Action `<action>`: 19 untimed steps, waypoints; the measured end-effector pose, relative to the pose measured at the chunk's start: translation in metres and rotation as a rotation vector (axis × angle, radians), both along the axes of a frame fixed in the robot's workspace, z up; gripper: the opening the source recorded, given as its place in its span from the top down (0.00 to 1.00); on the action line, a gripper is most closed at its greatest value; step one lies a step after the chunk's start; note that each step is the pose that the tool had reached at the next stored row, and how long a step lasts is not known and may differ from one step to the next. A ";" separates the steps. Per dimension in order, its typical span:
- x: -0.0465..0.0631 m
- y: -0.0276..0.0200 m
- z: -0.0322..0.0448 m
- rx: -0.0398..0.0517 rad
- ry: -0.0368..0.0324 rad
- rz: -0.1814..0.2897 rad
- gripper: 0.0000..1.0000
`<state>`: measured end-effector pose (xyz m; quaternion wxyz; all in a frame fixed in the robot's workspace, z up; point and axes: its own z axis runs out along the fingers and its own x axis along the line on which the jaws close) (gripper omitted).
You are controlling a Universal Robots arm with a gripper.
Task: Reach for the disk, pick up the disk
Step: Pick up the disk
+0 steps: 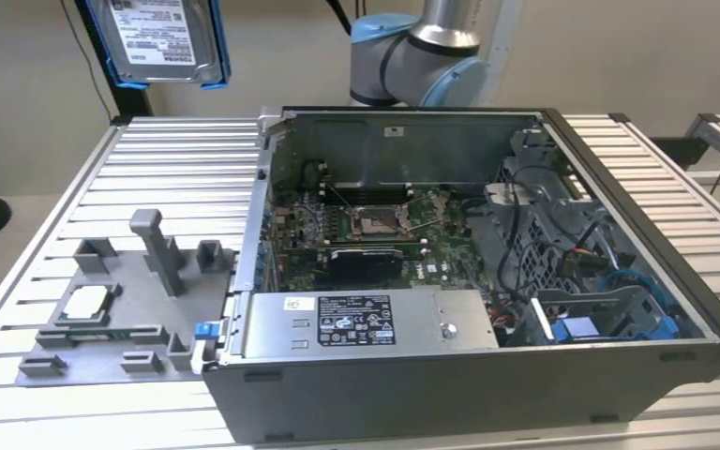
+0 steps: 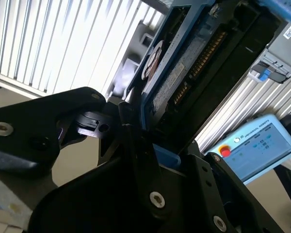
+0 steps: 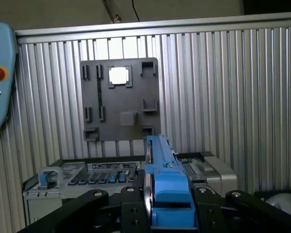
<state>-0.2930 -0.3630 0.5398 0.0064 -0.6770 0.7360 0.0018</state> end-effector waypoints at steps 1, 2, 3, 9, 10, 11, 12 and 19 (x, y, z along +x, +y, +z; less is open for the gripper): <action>0.003 0.0000 -0.0001 0.0001 -0.0001 0.000 1.00; 0.006 0.0000 -0.0002 0.0001 -0.0001 0.000 1.00; 0.008 0.0000 -0.0003 0.0001 -0.0001 0.000 1.00; 0.025 0.0000 -0.0007 0.0001 -0.0001 0.000 1.00; 0.028 0.0000 -0.0008 0.0001 -0.0001 0.000 1.00; 0.031 0.0000 -0.0008 0.0000 -0.0001 0.000 1.00; 0.034 0.0000 -0.0009 0.0000 0.0000 0.000 1.00; 0.056 0.0000 -0.0018 0.0000 -0.0001 0.000 1.00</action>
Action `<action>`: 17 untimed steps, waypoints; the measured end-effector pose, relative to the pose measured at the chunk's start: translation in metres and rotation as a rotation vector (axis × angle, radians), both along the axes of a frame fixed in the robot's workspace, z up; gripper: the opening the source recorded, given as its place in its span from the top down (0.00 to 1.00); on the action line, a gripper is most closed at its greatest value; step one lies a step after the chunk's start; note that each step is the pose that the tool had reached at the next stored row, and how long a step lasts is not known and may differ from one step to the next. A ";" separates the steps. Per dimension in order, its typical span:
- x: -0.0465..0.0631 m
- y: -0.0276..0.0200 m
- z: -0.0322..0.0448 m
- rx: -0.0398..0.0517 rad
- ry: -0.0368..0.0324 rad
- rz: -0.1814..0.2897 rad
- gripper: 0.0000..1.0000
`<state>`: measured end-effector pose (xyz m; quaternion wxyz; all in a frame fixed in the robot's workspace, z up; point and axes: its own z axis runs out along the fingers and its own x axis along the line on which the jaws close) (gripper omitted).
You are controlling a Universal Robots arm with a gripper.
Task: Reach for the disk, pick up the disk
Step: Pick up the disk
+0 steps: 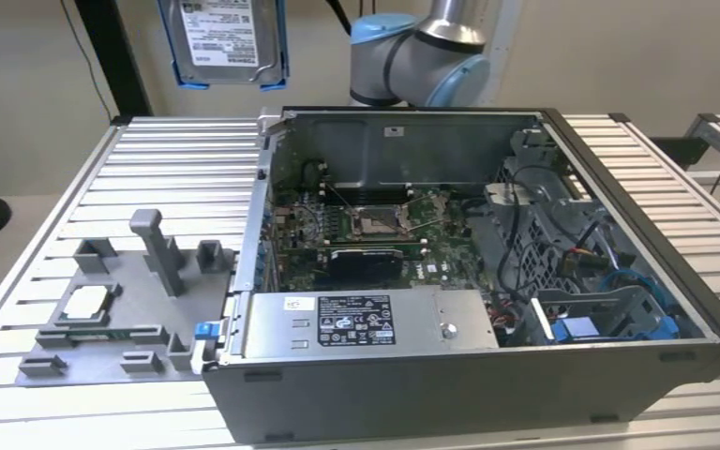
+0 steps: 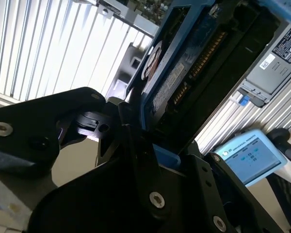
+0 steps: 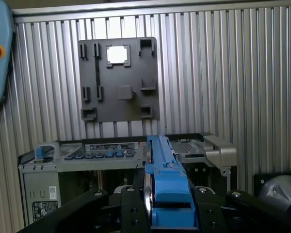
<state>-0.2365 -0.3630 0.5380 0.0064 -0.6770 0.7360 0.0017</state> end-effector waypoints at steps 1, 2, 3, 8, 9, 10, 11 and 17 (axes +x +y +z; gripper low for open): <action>0.003 0.0000 -0.0001 0.0000 0.0000 0.000 1.00; 0.006 0.0000 -0.0002 0.0000 0.0000 0.000 1.00; 0.009 0.0000 -0.0004 0.0001 0.0000 0.000 1.00; 0.025 0.0000 -0.0010 0.0000 0.0000 0.000 1.00; 0.028 0.0000 -0.0011 0.0000 0.0000 0.000 1.00; 0.032 0.0000 -0.0012 0.0000 0.0000 0.000 1.00; 0.035 0.0000 -0.0014 0.0000 0.0000 0.000 1.00; 0.058 0.0000 -0.0028 0.0000 0.0000 0.000 1.00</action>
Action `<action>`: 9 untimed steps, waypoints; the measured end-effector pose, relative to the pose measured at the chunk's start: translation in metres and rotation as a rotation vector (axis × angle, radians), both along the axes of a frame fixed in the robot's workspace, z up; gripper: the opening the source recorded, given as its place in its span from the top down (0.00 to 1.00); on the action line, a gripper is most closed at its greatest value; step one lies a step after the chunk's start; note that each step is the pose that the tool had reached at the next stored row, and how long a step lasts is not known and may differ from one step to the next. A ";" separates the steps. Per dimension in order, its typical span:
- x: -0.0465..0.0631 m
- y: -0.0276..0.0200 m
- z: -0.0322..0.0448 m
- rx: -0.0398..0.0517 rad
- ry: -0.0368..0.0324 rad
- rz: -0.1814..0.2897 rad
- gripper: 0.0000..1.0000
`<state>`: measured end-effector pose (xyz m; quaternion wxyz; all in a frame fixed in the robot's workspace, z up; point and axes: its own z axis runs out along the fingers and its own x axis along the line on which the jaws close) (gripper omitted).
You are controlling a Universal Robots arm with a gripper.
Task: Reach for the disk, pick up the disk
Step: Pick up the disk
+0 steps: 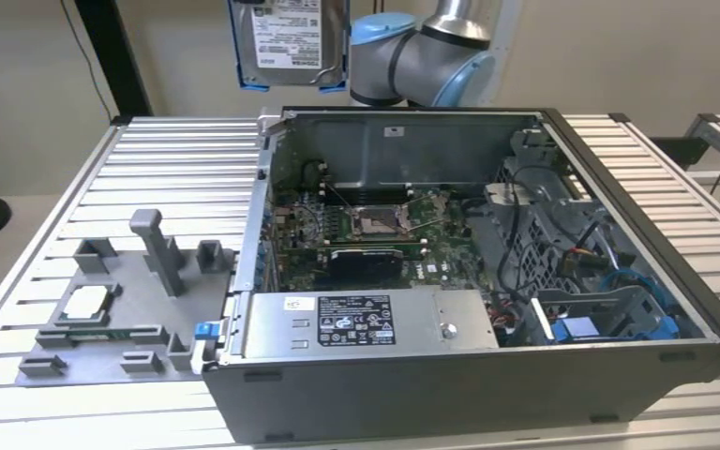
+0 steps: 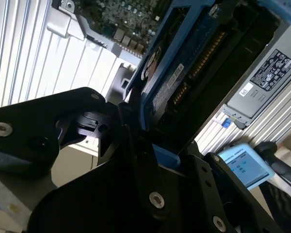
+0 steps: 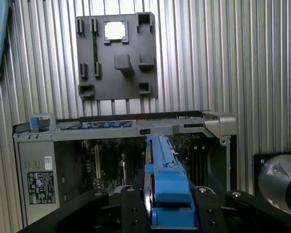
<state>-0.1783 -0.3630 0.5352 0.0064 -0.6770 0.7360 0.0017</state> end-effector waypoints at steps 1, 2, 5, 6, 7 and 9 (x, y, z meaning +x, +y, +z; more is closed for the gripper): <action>0.004 0.0000 -0.0002 0.0000 0.0000 0.000 1.00; 0.009 0.0000 -0.0004 0.0000 -0.0001 0.000 1.00; 0.022 0.0000 -0.0010 0.0001 0.0000 0.000 1.00; 0.027 0.0000 -0.0012 0.0000 0.0000 0.000 1.00; 0.031 0.0000 -0.0013 0.0000 0.0000 0.000 1.00; 0.039 0.0000 -0.0016 0.0000 0.0000 0.000 1.00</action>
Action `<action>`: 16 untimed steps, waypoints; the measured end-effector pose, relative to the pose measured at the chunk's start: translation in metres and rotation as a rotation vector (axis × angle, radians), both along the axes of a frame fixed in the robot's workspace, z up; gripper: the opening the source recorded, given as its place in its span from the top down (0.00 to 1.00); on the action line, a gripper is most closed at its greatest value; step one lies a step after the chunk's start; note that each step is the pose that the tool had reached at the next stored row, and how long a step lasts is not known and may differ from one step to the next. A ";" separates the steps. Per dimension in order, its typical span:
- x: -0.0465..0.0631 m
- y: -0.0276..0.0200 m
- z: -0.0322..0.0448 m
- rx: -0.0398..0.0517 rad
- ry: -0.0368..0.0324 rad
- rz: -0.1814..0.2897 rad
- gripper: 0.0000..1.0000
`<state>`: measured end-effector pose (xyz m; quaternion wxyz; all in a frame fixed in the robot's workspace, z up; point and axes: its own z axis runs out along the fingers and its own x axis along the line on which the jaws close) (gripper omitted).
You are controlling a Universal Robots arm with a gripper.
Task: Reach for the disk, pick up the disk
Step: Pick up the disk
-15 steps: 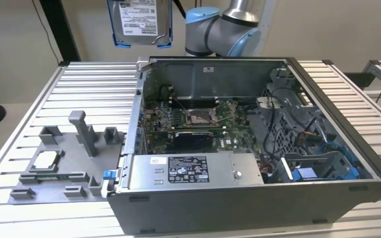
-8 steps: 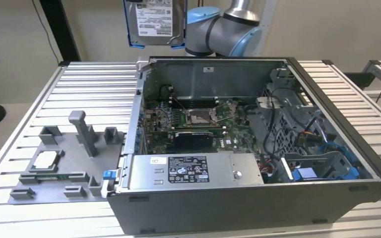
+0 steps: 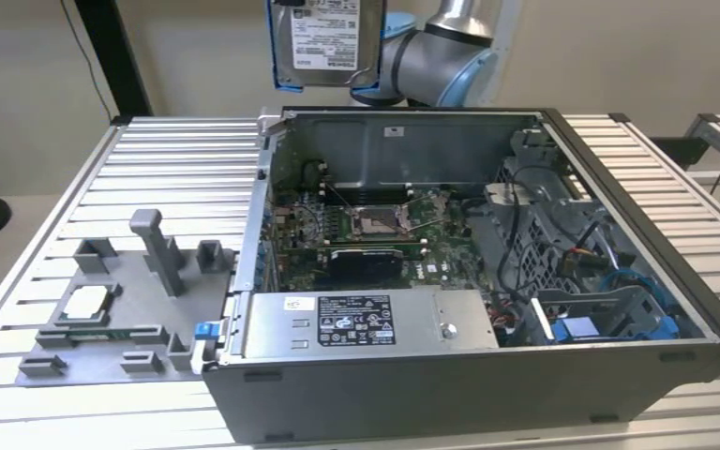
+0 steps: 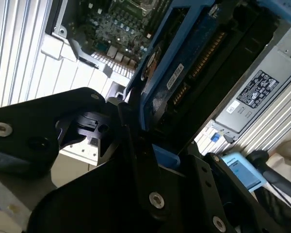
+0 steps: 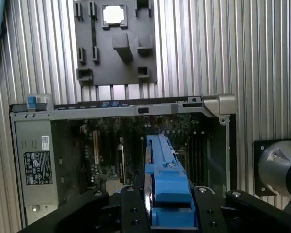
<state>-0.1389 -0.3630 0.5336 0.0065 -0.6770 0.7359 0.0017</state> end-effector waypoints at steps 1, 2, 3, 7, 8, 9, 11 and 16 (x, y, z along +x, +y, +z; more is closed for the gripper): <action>0.004 0.0000 -0.0001 0.0000 0.0001 0.000 1.00; 0.008 0.0000 -0.0003 0.0000 0.0000 0.000 1.00; 0.013 0.0000 -0.0004 -0.0001 0.0001 0.000 1.00; 0.029 0.0000 -0.0010 0.0000 0.0001 0.000 1.00; 0.034 0.0000 -0.0012 0.0000 0.0000 0.000 1.00; 0.038 0.0000 -0.0014 0.0000 0.0000 0.000 1.00; 0.046 0.0000 -0.0017 0.0000 0.0000 0.000 1.00; 0.067 0.0000 -0.0024 0.0000 0.0000 0.000 1.00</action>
